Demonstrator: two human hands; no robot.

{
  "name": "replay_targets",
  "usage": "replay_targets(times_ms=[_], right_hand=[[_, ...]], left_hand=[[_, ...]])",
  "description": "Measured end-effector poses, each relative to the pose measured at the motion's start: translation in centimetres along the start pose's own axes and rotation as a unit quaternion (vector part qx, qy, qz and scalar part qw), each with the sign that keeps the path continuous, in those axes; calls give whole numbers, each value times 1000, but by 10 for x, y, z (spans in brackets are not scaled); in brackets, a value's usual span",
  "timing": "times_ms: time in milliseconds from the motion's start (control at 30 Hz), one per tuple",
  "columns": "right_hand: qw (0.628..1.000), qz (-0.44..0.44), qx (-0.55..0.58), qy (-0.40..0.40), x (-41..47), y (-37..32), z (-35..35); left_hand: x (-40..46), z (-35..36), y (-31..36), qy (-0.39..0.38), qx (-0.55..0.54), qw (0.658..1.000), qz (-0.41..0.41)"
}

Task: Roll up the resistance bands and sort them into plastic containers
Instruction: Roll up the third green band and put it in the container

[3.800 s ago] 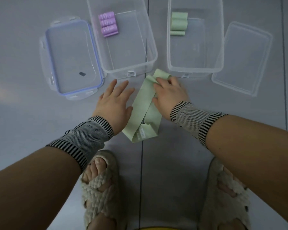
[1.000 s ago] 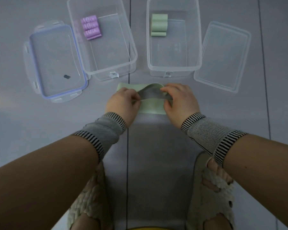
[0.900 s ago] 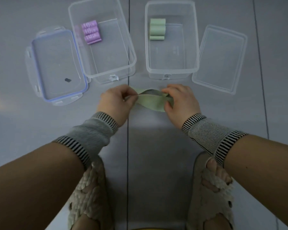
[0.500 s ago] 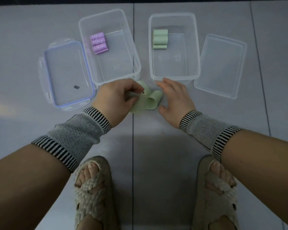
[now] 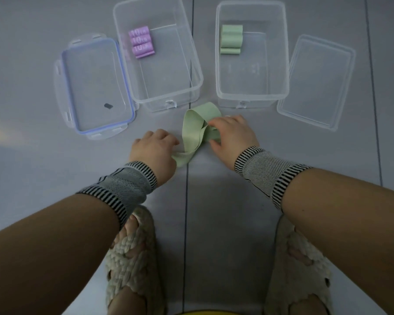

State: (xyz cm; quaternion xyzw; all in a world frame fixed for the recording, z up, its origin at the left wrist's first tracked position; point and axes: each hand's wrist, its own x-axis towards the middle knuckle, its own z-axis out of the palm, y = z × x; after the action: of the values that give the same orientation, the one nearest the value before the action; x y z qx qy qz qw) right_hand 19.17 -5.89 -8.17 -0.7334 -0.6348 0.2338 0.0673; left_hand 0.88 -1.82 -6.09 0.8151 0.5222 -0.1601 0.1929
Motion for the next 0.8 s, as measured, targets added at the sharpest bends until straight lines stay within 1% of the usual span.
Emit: replay_targets(times_ms=[67,167,333,467,600,667,733,800], right_hand=[[1000,12,6,3,2,-1,4],[1000,11,17,21,1,2,10],[999,3,9,46,-2,11,14],[1000,23,-1,15,0,15,13],[998,43,14,38,2,16,8],[997,50,23,45,-1,17,8],[993,89,64,52,-5,21,8],[978,146,132,73,-9,26,5]], left_hand=[[0,3,9,32,41,998,27],[5,11,23,57,50,996,41],[23,21,35,65,29,997,-2],[33,21,30,78,13,997,-19],[34,18,20,165,-25,986,-1],[30,20,18,198,-15,980,17],[24,26,17,191,8,981,25],[18,33,16,160,20,987,16]])
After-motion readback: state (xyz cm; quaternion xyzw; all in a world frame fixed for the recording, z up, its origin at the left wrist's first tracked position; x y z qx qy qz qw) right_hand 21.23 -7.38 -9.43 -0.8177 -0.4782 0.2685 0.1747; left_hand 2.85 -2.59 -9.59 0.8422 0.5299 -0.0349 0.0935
